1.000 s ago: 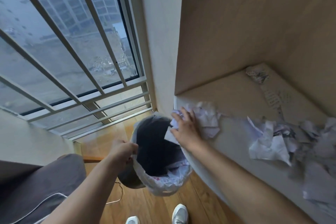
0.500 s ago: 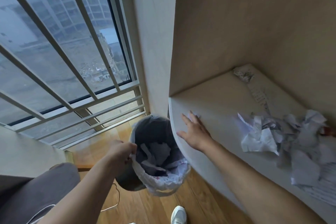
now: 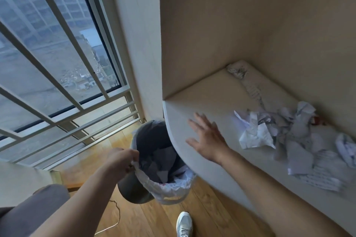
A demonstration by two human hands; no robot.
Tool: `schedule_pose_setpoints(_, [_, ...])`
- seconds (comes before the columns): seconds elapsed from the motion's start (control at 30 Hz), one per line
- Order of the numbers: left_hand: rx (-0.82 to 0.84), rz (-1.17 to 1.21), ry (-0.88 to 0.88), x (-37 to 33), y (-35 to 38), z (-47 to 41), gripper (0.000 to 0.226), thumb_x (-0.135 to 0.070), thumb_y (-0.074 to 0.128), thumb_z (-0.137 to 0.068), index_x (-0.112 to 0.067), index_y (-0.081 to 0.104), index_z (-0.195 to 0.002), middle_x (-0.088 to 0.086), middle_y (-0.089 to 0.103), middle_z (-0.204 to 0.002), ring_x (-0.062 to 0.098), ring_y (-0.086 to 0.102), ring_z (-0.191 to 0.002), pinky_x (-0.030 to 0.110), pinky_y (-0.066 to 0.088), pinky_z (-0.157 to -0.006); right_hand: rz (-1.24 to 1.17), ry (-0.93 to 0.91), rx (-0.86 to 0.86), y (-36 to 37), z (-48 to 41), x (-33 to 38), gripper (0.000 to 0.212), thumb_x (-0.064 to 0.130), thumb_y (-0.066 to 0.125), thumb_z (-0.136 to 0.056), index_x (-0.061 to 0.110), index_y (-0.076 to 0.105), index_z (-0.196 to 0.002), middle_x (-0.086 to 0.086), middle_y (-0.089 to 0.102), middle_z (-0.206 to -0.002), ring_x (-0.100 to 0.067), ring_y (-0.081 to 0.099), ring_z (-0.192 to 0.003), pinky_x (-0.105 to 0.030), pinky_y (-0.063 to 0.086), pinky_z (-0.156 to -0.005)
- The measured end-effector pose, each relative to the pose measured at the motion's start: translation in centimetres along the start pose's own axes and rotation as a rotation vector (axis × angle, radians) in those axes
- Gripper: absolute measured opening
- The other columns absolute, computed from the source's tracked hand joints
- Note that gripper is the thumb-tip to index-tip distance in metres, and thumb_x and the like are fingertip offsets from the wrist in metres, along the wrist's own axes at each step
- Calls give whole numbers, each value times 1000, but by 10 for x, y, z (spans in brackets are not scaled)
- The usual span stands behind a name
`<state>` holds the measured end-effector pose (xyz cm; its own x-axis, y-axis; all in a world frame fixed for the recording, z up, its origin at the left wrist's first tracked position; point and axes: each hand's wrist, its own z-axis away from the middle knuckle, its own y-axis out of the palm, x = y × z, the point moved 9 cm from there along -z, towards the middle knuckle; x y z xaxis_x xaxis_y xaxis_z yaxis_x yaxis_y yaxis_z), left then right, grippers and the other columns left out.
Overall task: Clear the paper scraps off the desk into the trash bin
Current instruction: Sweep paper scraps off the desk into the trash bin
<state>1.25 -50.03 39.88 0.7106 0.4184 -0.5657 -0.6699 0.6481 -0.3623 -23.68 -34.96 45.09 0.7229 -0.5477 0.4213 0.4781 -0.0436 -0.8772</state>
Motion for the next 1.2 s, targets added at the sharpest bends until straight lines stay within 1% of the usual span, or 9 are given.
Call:
schedule_pose_setpoints(0.1, [17,-9,1,-1,4,-2,16,-3,69,-75,8,68,-86,25,59,-94,37,66,-85,42,59,-77,159,383,-212,-72,4,-98,78,58,54,-85,36,19,-151,-1,-3,-165,-32,-4,-150,-62,7,-115])
schedule_pose_setpoints(0.23, [23,-3,1,-5,10,-3,8,4,66,-72,10,64,-77,24,56,-83,35,63,-70,39,57,-63,31,673,-88,-90,25,-204,80,75,61,-67,45,33,-136,-7,7,-163,-40,7,-147,-61,17,-115])
schedule_pose_setpoints(0.27, [31,-8,3,-5,12,-2,6,4,66,-73,9,64,-76,23,57,-83,35,64,-72,38,57,-61,-43,656,-39,-80,26,-214,72,72,64,-68,39,40,-127,-11,15,-161,-39,15,-146,-56,22,-116])
schedule_pose_setpoints(0.33, [42,-13,10,-6,14,-2,5,3,66,-73,7,64,-76,23,58,-84,35,66,-73,35,58,-56,-120,624,9,-52,31,-216,80,62,67,-75,29,38,-142,-13,27,-156,-37,28,-142,-48,31,-113])
schedule_pose_setpoints(0.47, [62,-27,28,-6,16,-2,6,1,68,-75,6,65,-78,21,58,-85,33,66,-74,32,56,-54,-11,490,-148,-27,29,-169,67,45,69,-78,29,45,-138,-12,40,-141,-37,39,-130,-47,41,-104])
schedule_pose_setpoints(0.6, [64,-22,22,-4,12,-1,8,0,69,-75,6,66,-80,21,58,-86,33,66,-75,31,56,-52,-30,285,-145,-3,13,-99,58,33,70,-76,28,54,-131,-9,46,-133,-33,44,-125,-44,43,-102])
schedule_pose_setpoints(0.87, [70,28,13,-1,-1,-1,9,1,69,-73,6,65,-79,21,58,-83,33,65,-71,30,53,-51,60,-8,-11,73,7,38,59,20,57,-87,31,39,-143,-10,23,-158,-35,18,-143,-47,21,-118])
schedule_pose_setpoints(1.07, [81,38,16,1,-5,-2,10,1,68,-72,6,66,-81,20,58,-86,31,64,-75,28,52,-47,-191,-141,185,89,29,90,69,58,55,-84,44,27,-145,5,20,-160,-24,25,-144,-48,34,-112])
schedule_pose_setpoints(1.2, [71,34,2,0,1,-1,9,3,69,-71,7,64,-78,21,56,-83,34,65,-75,34,57,-54,-346,-28,41,48,34,47,67,53,58,-84,39,33,-145,12,26,-157,-13,29,-143,-39,33,-113])
